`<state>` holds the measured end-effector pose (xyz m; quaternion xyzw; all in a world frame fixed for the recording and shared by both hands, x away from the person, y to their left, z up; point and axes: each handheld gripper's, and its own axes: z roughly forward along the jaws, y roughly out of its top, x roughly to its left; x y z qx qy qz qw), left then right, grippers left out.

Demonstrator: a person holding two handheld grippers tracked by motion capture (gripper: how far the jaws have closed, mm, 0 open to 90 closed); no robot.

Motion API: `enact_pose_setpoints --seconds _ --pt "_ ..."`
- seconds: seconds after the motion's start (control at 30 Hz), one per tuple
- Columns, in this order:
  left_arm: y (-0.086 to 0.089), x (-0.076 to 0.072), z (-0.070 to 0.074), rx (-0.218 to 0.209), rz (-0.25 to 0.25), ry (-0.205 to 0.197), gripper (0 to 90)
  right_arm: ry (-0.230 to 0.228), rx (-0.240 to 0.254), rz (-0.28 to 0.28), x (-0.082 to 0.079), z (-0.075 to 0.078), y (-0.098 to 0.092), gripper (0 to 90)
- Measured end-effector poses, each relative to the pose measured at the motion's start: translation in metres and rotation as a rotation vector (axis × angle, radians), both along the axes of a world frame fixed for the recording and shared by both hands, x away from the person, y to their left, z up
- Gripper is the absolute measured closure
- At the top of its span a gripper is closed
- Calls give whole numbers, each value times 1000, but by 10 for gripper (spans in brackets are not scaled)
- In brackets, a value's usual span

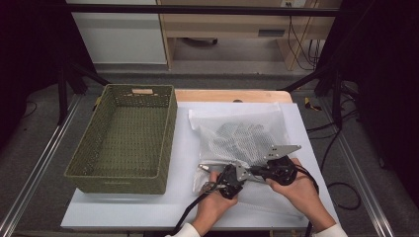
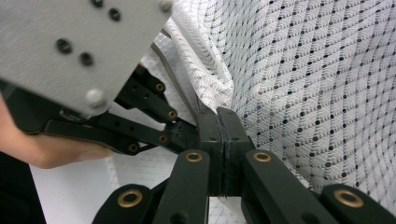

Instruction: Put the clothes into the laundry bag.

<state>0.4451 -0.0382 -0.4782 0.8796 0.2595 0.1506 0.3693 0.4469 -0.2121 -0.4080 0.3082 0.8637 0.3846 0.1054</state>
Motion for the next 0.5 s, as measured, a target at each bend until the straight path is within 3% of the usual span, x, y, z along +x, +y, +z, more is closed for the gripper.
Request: enact_pose_setpoints --seconds 0.17,0.4,0.5 --pt "-5 4 4 -10 -4 -18 900 1 -4 5 -1 -1 0 900" --pt "-8 13 5 -53 34 -71 900 3 -10 1 -2 -4 -2 900" --pt "-7 15 6 -60 42 -71 900 3 -12 1 -3 -4 -3 900"
